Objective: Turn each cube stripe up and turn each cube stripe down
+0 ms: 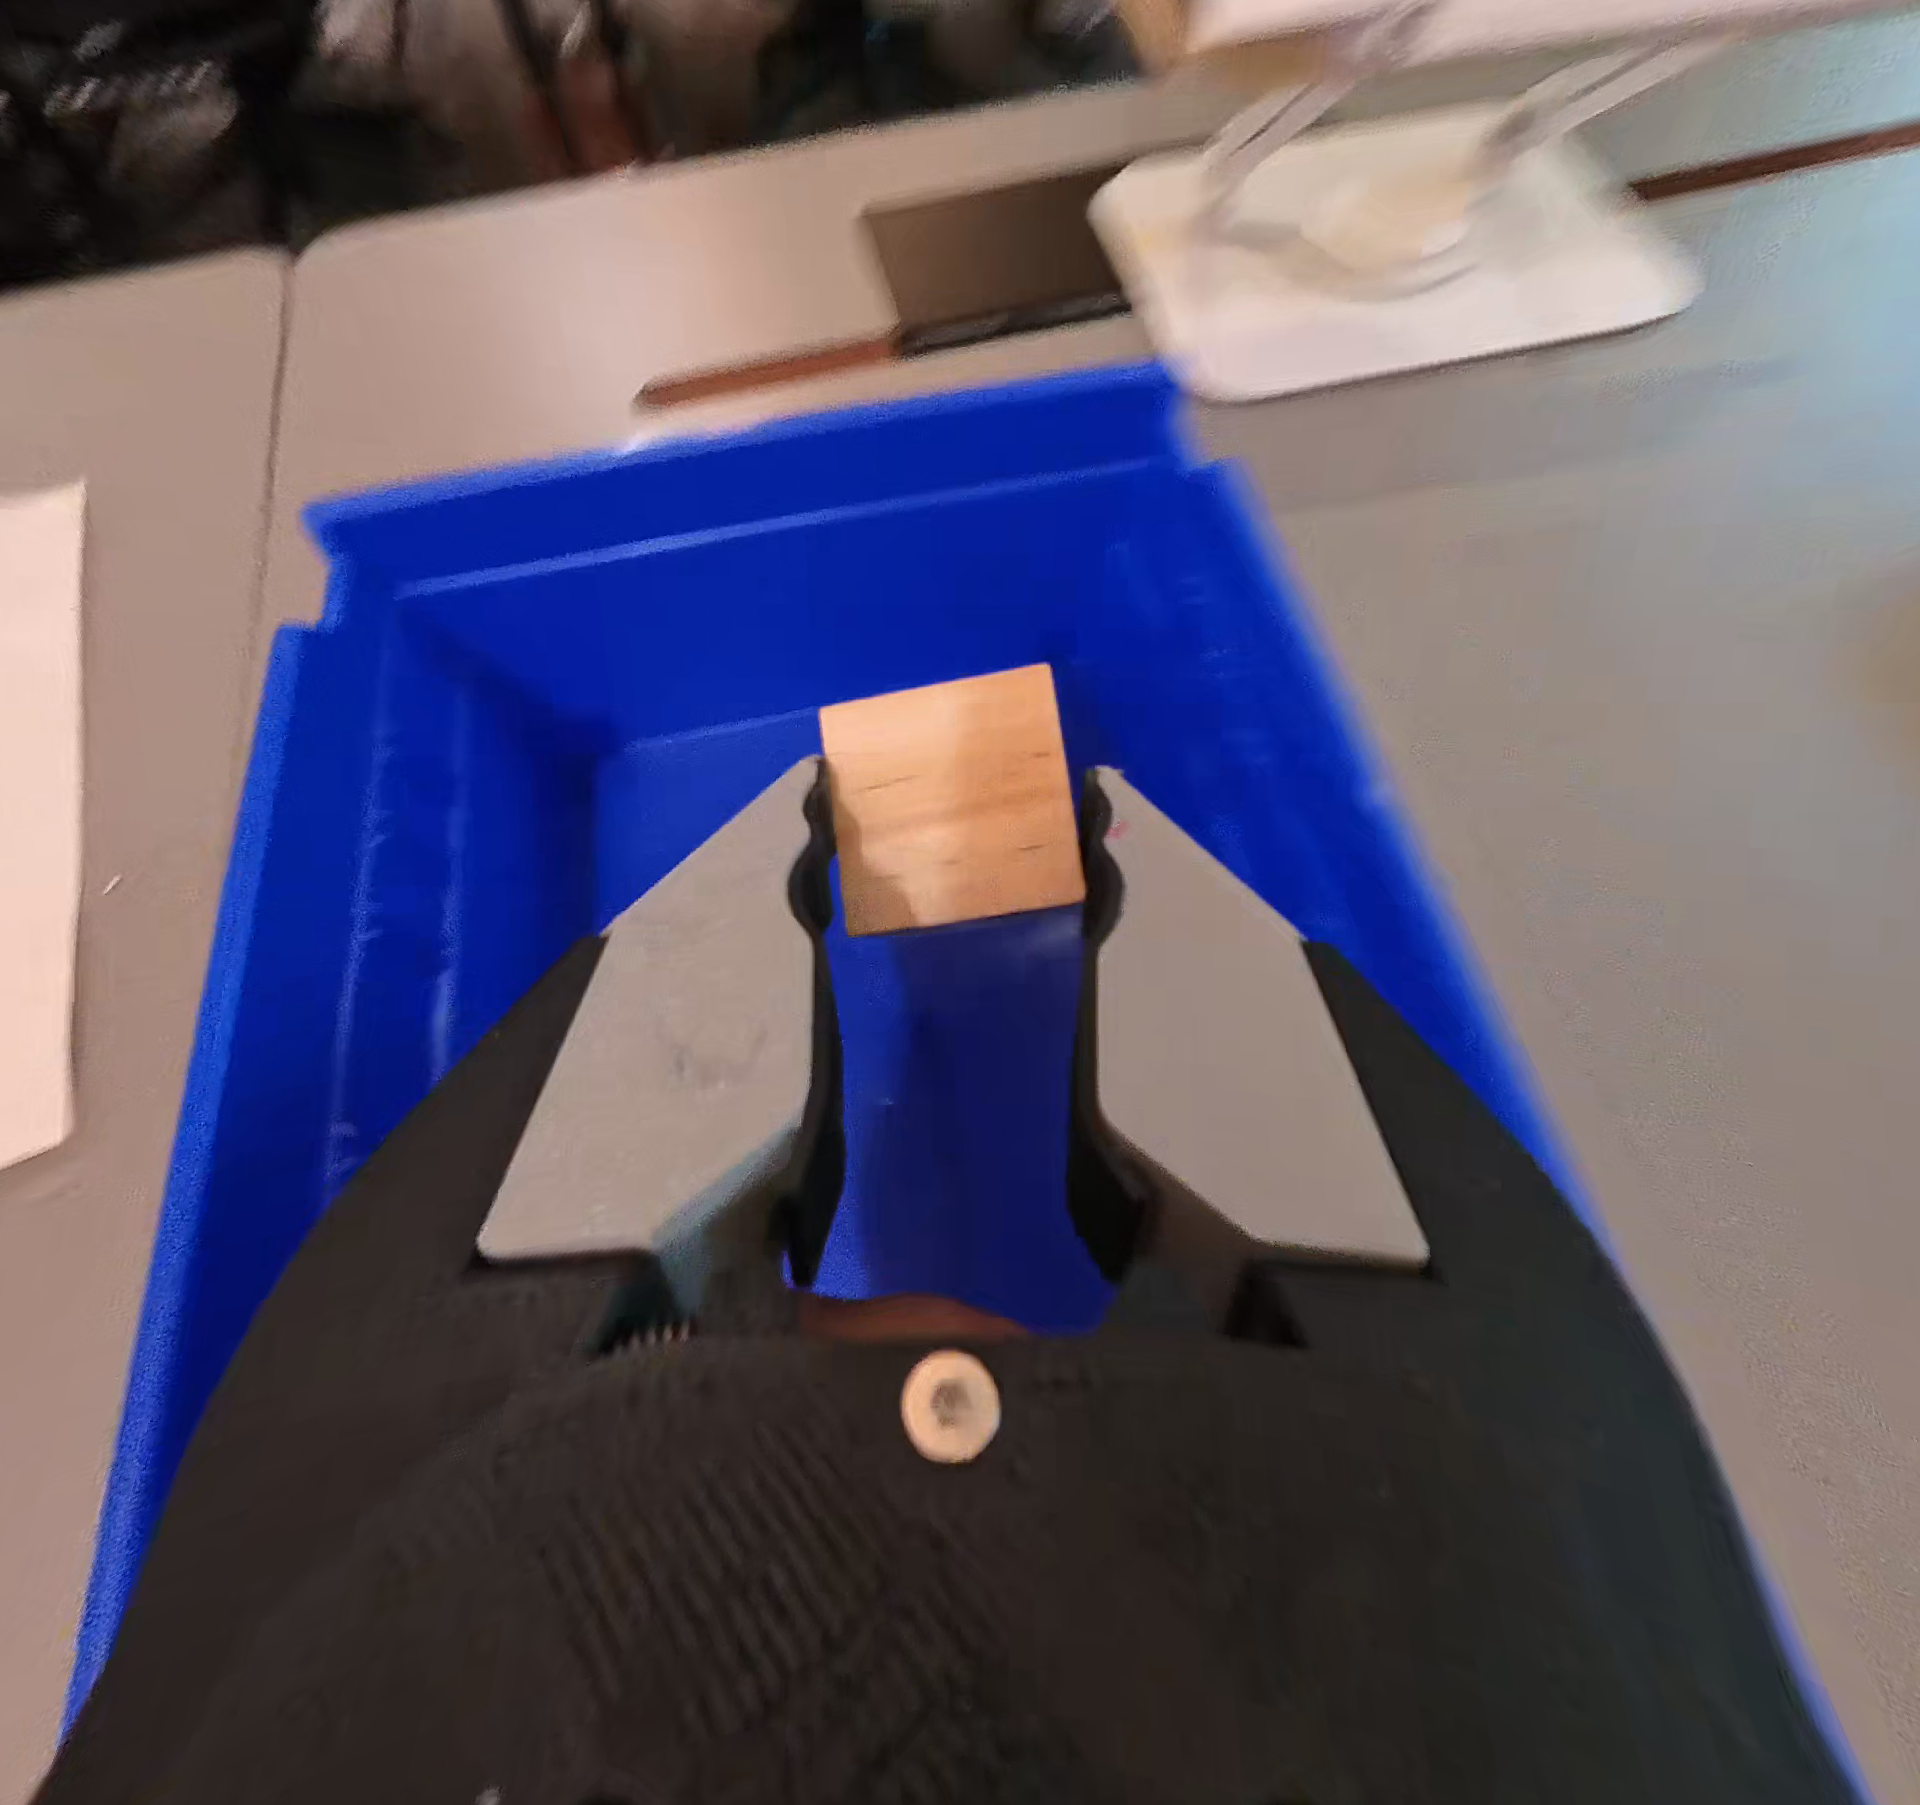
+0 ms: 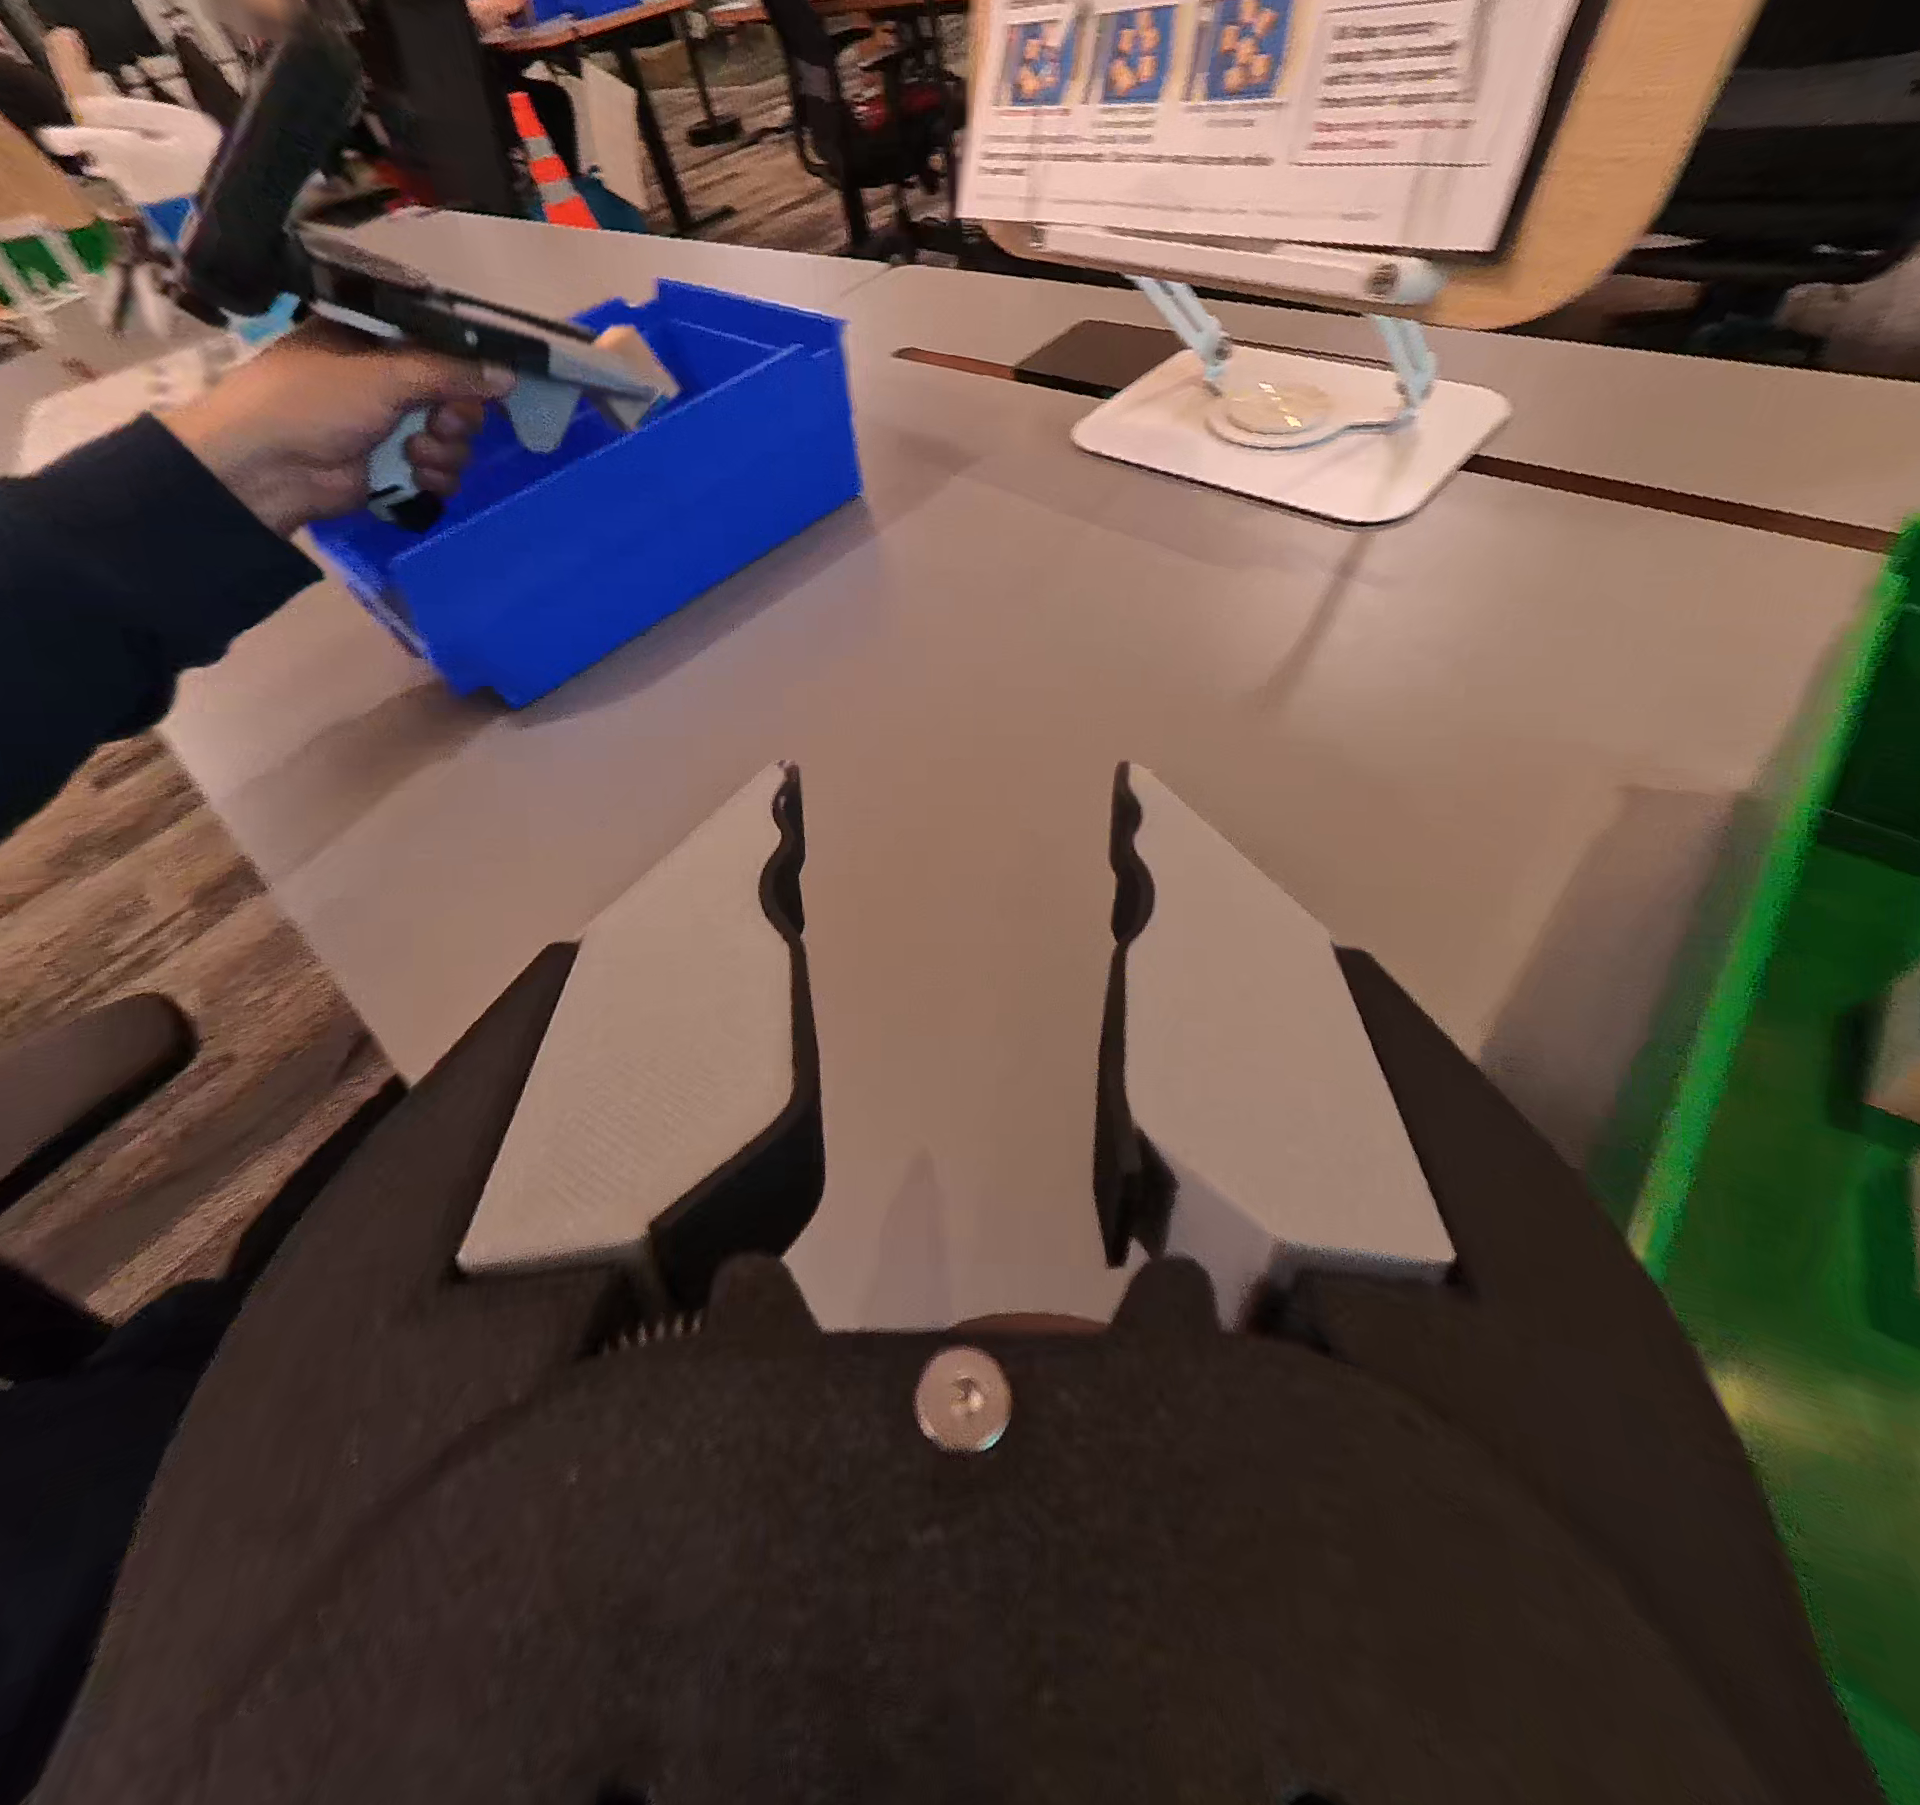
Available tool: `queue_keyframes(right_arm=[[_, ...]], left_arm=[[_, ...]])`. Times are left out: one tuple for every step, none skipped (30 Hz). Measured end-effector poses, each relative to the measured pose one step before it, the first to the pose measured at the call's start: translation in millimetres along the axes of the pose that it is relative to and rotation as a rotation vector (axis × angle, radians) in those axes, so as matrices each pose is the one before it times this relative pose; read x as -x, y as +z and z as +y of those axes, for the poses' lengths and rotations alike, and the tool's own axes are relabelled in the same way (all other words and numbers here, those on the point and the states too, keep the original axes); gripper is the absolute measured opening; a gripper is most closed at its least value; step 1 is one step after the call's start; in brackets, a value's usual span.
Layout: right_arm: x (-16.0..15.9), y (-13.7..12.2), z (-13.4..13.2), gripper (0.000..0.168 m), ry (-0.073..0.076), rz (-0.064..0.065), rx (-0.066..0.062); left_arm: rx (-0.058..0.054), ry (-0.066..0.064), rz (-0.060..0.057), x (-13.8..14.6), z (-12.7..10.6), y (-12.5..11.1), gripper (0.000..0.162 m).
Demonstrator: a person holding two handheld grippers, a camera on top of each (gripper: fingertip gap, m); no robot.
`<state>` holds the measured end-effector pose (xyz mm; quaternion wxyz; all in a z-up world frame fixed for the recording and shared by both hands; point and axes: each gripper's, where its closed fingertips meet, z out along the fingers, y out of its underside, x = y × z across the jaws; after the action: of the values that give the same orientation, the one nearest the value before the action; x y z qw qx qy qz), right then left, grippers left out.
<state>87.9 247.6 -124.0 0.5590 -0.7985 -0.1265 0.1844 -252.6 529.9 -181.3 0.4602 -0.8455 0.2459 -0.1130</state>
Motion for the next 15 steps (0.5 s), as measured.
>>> queue_keyframes(right_arm=[[9.91, 2.26, -0.26, 0.057, -0.0027, -0.03, 0.0023], [10.81, 2.85, 0.41, 0.057, -0.0014, -0.034, 0.0054], [12.4, 3.63, 1.07, 0.057, 0.0003, -0.0431, 0.0089], [14.86, 4.28, 1.26, 0.057, 0.0073, -0.0595, 0.0072], [16.6, 5.06, 1.66, 0.057, 0.0157, -0.0731, 0.0053], [17.52, 5.94, 2.43, 0.057, 0.0244, -0.0831, 0.0069], [18.09, 6.98, 3.29, 0.058, 0.0321, -0.0935, 0.0077], [17.94, 7.76, 4.41, 0.059, 0.0385, -0.0997, 0.0127], [16.72, 8.24, 4.99, 0.06, 0.0423, -0.0996, 0.0162], [15.37, 8.3, 4.49, 0.061, 0.0423, -0.0978, 0.0117], [13.94, 8.19, 3.73, 0.061, 0.0398, -0.0943, 0.0071], [12.51, 7.6, 3.7, 0.062, 0.0368, -0.0897, 0.0071], [12.26, 6.8, 2.97, 0.064, 0.0347, -0.0903, 0.0042], [12.12, 5.51, 2.06, 0.066, 0.0337, -0.0889, 0.0005], [11.39, 4.57, 0.95, 0.068, 0.0284, -0.0799, -0.0037]], left_arm=[[-0.0632, 0.0186, 0.0748, -18.87, -9.97, -18.56, 0.046], [-0.076, 0.028, 0.0894, -24.3, -11.4, -18.84, 0.047], [-0.0915, 0.0412, 0.105, -30.22, -13.26, -18.4, 0.047], [-0.0859, 0.0555, 0.1048, -33.95, -12.71, -16.36, 0.046], [-0.0589, 0.0664, 0.0798, -32.79, -9.44, -12.83, 0.046], [-0.0458, 0.0794, 0.0606, -31.25, -7.87, -10.07, 0.046], [-0.0602, 0.0845, 0.0554, -31.39, -9.64, -8.09, 0.046], [-0.069, 0.0745, 0.0521, -30.58, -11.66, -6.1, 0.046], [-0.0762, 0.0709, 0.0506, -29.63, -13.0, -4.63, 0.046], [-0.0938, 0.0768, 0.0498, -29.06, -15.44, -3.45, 0.046], [-0.0993, 0.0741, 0.0502, -27.69, -16.29, -2.25, 0.046], [-0.0854, 0.0602, 0.0428, -24.3, -14.68, -0.63, 0.046], [-0.0553, 0.0375, 0.0248, -18.35, -10.8, 1.16, 0.045], [-0.0305, 0.0197, 0.0136, -13.32, -7.22, 2.13, 0.045], [-0.0257, 0.0173, 0.0118, -10.04, -5.71, 2.96, 0.046]])
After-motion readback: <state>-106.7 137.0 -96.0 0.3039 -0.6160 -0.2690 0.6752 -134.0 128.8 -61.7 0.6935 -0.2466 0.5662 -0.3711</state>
